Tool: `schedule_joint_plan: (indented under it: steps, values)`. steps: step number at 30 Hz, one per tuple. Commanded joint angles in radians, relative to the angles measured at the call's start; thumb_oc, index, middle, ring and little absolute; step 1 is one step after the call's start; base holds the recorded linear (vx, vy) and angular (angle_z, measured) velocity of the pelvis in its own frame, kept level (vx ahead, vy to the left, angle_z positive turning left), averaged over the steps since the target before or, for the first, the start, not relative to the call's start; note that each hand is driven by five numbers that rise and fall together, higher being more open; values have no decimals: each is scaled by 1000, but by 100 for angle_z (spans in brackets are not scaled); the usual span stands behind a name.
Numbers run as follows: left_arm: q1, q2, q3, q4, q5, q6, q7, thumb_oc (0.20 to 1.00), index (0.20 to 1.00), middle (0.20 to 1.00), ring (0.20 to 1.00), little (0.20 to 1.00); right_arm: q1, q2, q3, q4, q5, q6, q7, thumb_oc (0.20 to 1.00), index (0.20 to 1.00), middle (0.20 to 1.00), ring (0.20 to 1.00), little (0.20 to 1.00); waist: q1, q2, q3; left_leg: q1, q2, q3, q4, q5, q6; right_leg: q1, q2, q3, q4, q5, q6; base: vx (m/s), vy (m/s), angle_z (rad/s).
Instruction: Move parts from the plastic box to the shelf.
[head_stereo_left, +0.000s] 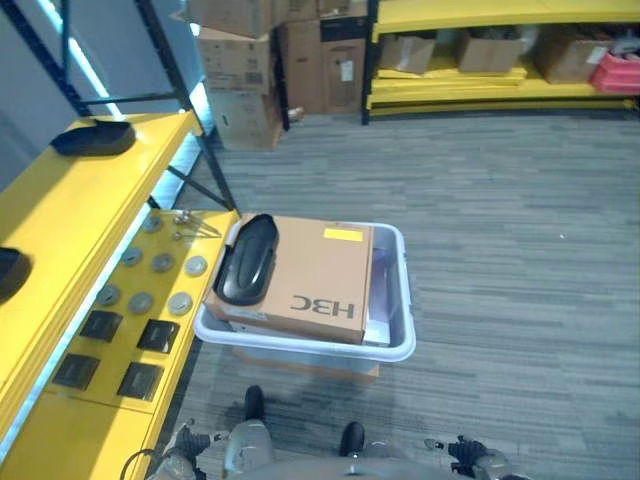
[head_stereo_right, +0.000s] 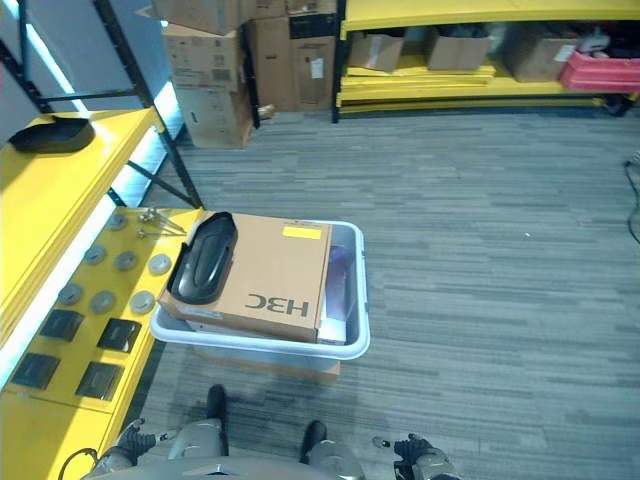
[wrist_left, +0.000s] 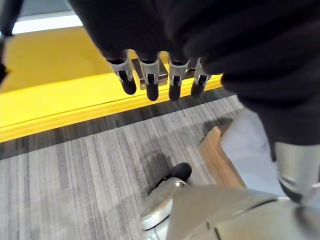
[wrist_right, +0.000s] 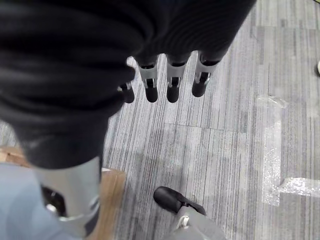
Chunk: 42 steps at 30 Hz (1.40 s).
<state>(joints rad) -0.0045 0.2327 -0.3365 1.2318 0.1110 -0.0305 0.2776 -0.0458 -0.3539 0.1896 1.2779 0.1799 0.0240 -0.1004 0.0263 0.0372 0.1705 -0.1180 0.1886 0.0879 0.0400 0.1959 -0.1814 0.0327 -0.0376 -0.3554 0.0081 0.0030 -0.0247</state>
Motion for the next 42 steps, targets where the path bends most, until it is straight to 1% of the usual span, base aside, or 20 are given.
schedule_joint_plan:
  steps: [1, 2, 5, 6, 7, 8, 9, 10, 11, 14, 15, 16, 19, 20, 23, 25, 28, 31, 33, 42]
  values:
    - [-4, 28, -16, -31, -33, 4, 32, 1000, 1000, 1000, 1000, 1000, 19, 37, -59, -7, 85, -150, -64, 1000, 1000, 1000, 1000, 1000, 25, 2, 27, 50, -56, 30, 34, -135, 90, -3, -170, 35, 38, 33, 180, 36, 146, 8]
    - [-1, 27, -15, -31, -34, 4, 34, 1000, 1000, 1000, 1000, 1000, 20, 42, -59, -12, 93, -156, -67, 1000, 1000, 1000, 1000, 1000, 26, 2, 27, 52, -59, 31, 31, -136, 92, -3, -171, 36, 37, 35, 182, 39, 126, 16]
    - [25, 27, -4, -42, -21, -9, 42, 1000, 1000, 1000, 1000, 1000, 21, 51, -80, -93, 188, -231, -122, 1000, 1000, 1000, 1000, 1000, 29, 0, 20, 63, -74, 34, 18, -143, 102, -8, -177, 38, 30, 45, 189, 25, 53, 12]
    - [52, 58, 15, -68, -13, -22, 27, 1000, 1000, 1000, 1000, 1000, 32, 4, -128, -187, 245, -262, -125, 1000, 1000, 1000, 1000, 1000, 32, -9, 21, 65, -75, 37, 24, -152, 106, -11, -178, 42, 27, 50, 194, 3, -15, 8]
    - [64, 67, 21, -77, -10, -24, 26, 1000, 1000, 1000, 1000, 1000, 31, -11, -142, -248, 268, -245, -140, 1000, 1000, 1000, 1000, 1000, 33, -15, 18, 59, -76, 38, 25, -150, 109, -16, -178, 41, 25, 55, 195, 6, -66, -2]
    - [85, 79, 26, -89, -7, -31, 32, 1000, 1000, 1000, 1000, 1000, 27, -37, -160, -363, 302, -231, -185, 1000, 1000, 1000, 1000, 1000, 37, -24, 18, 59, -74, 41, 28, -152, 113, -15, -176, 41, 21, 57, 197, 30, -87, -1]
    - [107, 87, 28, -92, -3, -45, 41, 1000, 1000, 1000, 1000, 1000, 20, -58, -180, -477, 327, -252, -263, 1000, 1000, 1000, 1000, 1000, 40, -31, 18, 64, -72, 44, 27, -157, 116, -10, -173, 42, 17, 57, 196, 36, -80, -2]
    - [117, 88, 32, -91, 2, -54, 47, 1000, 1000, 1000, 1000, 1000, 12, -75, -205, -546, 335, -220, -291, 1000, 1000, 1000, 1000, 1000, 40, -35, 14, 62, -73, 46, 23, -154, 118, -13, -173, 41, 13, 60, 197, 44, -56, -5]
    - [132, 91, 40, -91, 6, -65, 53, 1000, 1000, 1000, 1000, 1000, -2, -100, -251, -637, 333, -229, -349, 1000, 1000, 1000, 1000, 1000, 41, -40, 11, 68, -72, 51, 15, -155, 121, -13, -171, 41, 9, 62, 198, 44, -27, -4]
    - [148, 93, 56, -100, 0, -68, 53, 1000, 1000, 1000, 1000, 1000, -20, -150, -350, -825, 284, -240, -489, 1000, 1000, 1000, 1000, 1000, 38, -44, 6, 80, -71, 63, -4, -154, 124, -12, -166, 40, -1, 65, 202, 43, 9, 3]
    - [160, 93, 69, -112, -8, -55, 52, 1000, 1000, 1000, 1000, 1000, -30, -185, -421, -949, 223, -241, -575, 1000, 1000, 1000, 1000, 1000, 36, -46, 3, 88, -72, 72, -13, -156, 126, -9, -164, 40, -9, 66, 204, 64, 55, 5]
    - [165, 92, 84, -113, -11, -47, 48, 1000, 1000, 1000, 1000, 1000, -41, -211, -468, -1053, 207, -225, -615, 1000, 1000, 1000, 1000, 1000, 36, -46, -1, 91, -72, 78, -20, -155, 126, -8, -163, 37, -12, 65, 206, 60, 66, 2]
    - [167, 82, 112, -98, -10, -33, 43, 1000, 1000, 1000, 1000, 1000, -58, -234, -523, -1206, 173, -194, -623, 1000, 1000, 1000, 1000, 1000, 40, -46, -8, 94, -72, 79, -36, -152, 123, -6, -162, 31, -19, 64, 209, 50, 74, -11]
    - [172, 69, 132, -88, 1, -31, 43, 1000, 1000, 1000, 1000, 1000, -69, -252, -529, -1258, 126, -142, -546, 1000, 1000, 1000, 1000, 1000, 47, -47, -11, 98, -74, 77, -46, -151, 120, 0, -162, 26, -27, 64, 210, 68, 95, -8]
    - [181, 58, 134, -86, -15, -33, 46, 1000, 1000, 1000, 1000, 1000, -98, -274, -499, -1251, 97, -80, -471, 1000, 1000, 1000, 1000, 1000, 64, -46, -12, 96, -77, 72, -47, -149, 119, 5, -167, 16, -31, 64, 210, 41, 86, -1]
    - [189, 49, 127, -82, -73, -34, 34, 1000, 1000, 1000, 1000, 1000, -155, -284, -424, -1192, 109, -48, -426, 1000, 1000, 1000, 1000, 1000, 96, -42, 0, 82, -79, 58, -35, -151, 118, 5, -176, 2, -22, 61, 211, 17, 108, 3]
    - [179, 52, 122, -76, -94, -46, 28, 1000, 1000, 1000, 1000, 1000, -233, -279, -353, -1123, 129, -23, -414, 1000, 1000, 1000, 1000, 1000, 128, -39, 17, 46, -88, 37, -20, -147, 120, -10, -188, -13, -14, 66, 210, -80, 85, 4]
    - [137, 75, 74, -51, -121, -73, 18, 1000, 1000, 1000, 1000, 1000, -435, -276, -222, -889, 159, -64, -432, 1000, 1000, 1000, 1000, 1000, 186, -23, 75, -19, -105, -4, 8, -148, 123, -47, -208, -41, 12, 66, 214, -255, 113, 41]
    - [109, 83, 34, -30, -132, -97, 18, 1000, 1000, 1000, 1000, 1000, -556, -279, -150, -736, 180, -119, -443, 1000, 1000, 1000, 1000, 1000, 227, -11, 111, -69, -121, -29, 19, -142, 128, -74, -221, -63, 25, 68, 217, -188, 74, 54]
    - [112, 83, -2, -14, -167, -121, -13, 1000, 1000, 1000, 1000, 1000, -704, -273, -48, -569, 197, -108, -447, 1000, 1000, 1000, 1000, 1000, 295, 17, 159, -140, -152, -79, 28, -126, 132, -97, -248, -110, 50, 54, 216, -48, 60, 31]
